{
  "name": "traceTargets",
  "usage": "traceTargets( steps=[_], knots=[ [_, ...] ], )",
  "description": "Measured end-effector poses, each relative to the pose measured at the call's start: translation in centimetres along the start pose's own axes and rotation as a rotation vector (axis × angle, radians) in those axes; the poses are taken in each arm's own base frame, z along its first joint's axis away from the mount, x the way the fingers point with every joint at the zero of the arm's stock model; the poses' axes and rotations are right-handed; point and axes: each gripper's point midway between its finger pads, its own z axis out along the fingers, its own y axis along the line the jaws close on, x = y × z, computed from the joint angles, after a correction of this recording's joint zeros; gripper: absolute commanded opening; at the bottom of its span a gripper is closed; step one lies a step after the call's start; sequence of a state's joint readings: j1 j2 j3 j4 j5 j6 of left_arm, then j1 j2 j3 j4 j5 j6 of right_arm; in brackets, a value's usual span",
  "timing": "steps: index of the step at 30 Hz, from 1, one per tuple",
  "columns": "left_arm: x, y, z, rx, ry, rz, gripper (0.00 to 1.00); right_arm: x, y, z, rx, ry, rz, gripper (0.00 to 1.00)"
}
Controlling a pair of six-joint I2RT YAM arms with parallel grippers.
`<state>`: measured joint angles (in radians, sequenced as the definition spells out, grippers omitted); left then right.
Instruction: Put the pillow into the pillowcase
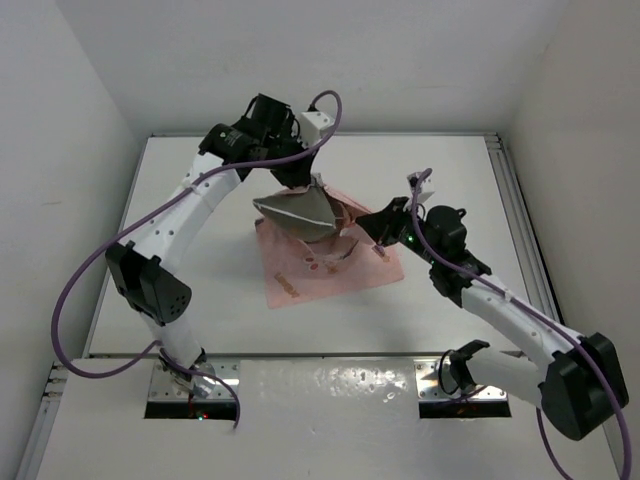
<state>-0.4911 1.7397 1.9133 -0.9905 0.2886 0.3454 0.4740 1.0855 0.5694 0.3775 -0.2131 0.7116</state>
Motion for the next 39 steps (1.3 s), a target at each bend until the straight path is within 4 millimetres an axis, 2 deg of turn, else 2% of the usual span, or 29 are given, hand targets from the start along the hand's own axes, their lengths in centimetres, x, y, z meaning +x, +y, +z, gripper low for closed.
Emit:
traceTargets(
  steps=[3,4,5,8,9,10,13,17,22,25,29,33,36,39],
  knots=[
    [-2.0,0.1,-1.2,-0.014,-0.055,0.010,0.00,-1.6,0.1,-0.6,0.007,-0.033,-0.031,0.02],
    [-2.4,0.1,-1.4,-0.017,-0.068,0.011,0.00,-1.8,-0.2,-0.6,0.021,-0.036,-0.033,0.15],
    [-2.7,0.3,-1.6,-0.025,-0.075,0.012,0.00,-1.8,-0.8,-0.7,0.048,-0.030,-0.029,0.54],
    [-2.9,0.7,-1.9,-0.045,-0.079,0.007,0.00,-0.5,-3.4,-0.6,0.151,0.035,-0.025,0.74],
    [-2.8,0.7,-1.9,-0.048,-0.077,0.004,0.00,0.2,-4.4,-0.5,0.191,0.065,-0.023,0.90],
    [-2.8,0.7,-1.9,-0.048,-0.074,0.002,0.00,1.1,-5.3,-0.5,0.225,0.097,-0.022,0.99],
    [-2.8,0.4,-1.7,-0.045,-0.071,0.007,0.00,3.4,-6.8,-0.9,0.290,0.164,-0.040,0.99],
    [-2.7,0.4,-1.2,-0.042,-0.061,0.008,0.00,4.7,-7.7,-0.9,0.318,0.189,-0.050,0.99],
    [-2.5,0.4,-1.1,-0.043,-0.054,0.014,0.00,5.3,-8.6,0.7,0.324,0.191,-0.066,0.99],
    [-2.5,0.3,-1.1,-0.041,-0.052,0.018,0.00,5.7,-9.1,2.4,0.330,0.214,-0.085,0.99],
    [-2.5,0.0,-1.0,-0.034,-0.050,0.026,0.00,4.5,-9.6,5.4,0.332,0.180,-0.102,0.98],
    [-2.5,0.0,-1.0,-0.031,-0.049,0.030,0.00,1.9,-11.1,7.6,0.341,0.103,-0.086,0.93],
    [-2.5,-0.3,-1.0,-0.018,-0.050,0.035,0.00,-0.2,-12.1,8.6,0.333,0.047,-0.076,0.92],
    [-2.4,-0.4,-1.0,-0.007,-0.048,0.049,0.00,-1.4,-12.5,8.9,0.315,0.010,-0.091,0.93]
  ],
)
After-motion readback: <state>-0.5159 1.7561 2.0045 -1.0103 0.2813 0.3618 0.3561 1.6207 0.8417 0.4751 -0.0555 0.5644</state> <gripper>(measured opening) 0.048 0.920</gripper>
